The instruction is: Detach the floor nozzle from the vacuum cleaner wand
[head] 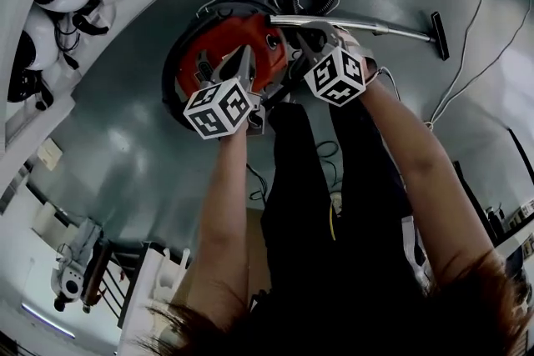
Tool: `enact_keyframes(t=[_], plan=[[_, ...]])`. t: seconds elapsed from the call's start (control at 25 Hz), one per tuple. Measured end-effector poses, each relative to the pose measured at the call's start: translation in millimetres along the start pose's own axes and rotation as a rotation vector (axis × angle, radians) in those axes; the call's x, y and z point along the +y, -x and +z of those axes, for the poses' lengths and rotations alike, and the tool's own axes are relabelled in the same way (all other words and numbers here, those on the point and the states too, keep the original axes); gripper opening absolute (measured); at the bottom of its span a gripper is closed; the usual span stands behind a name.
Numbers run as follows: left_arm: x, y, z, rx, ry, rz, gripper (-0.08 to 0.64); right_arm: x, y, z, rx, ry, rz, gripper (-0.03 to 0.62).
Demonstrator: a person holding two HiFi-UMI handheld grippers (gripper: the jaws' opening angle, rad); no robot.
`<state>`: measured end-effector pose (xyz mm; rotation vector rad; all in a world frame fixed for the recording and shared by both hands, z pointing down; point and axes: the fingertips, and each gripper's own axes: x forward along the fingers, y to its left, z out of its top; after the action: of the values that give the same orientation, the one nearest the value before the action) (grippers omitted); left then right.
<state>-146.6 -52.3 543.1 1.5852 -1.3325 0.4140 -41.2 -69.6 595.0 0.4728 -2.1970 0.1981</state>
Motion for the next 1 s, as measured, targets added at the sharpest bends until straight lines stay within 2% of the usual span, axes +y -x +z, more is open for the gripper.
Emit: enact_keyframes(t=[0.12,0.28,0.6,0.76,1.0], plan=[[-19,18,1,-0.038,-0.065,-0.051,0.011,9,22,9,-0.034,-0.116,-0.009,-0.002],[-35,44,-12,-0.025,-0.128,-0.083,0.011,29,51,15,-0.053,-0.213,-0.006,-0.003],[-50,97,-30,-0.04,-0.195,-0.1,0.011,57,103,27,-0.079,-0.345,-0.053,-0.003],[-56,129,-34,-0.031,-0.252,-0.1,0.011,70,134,42,-0.107,-0.379,-0.07,-0.003],[-67,177,-27,-0.059,-0.287,-0.096,0.011,90,178,65,-0.138,-0.42,-0.094,-0.003]])
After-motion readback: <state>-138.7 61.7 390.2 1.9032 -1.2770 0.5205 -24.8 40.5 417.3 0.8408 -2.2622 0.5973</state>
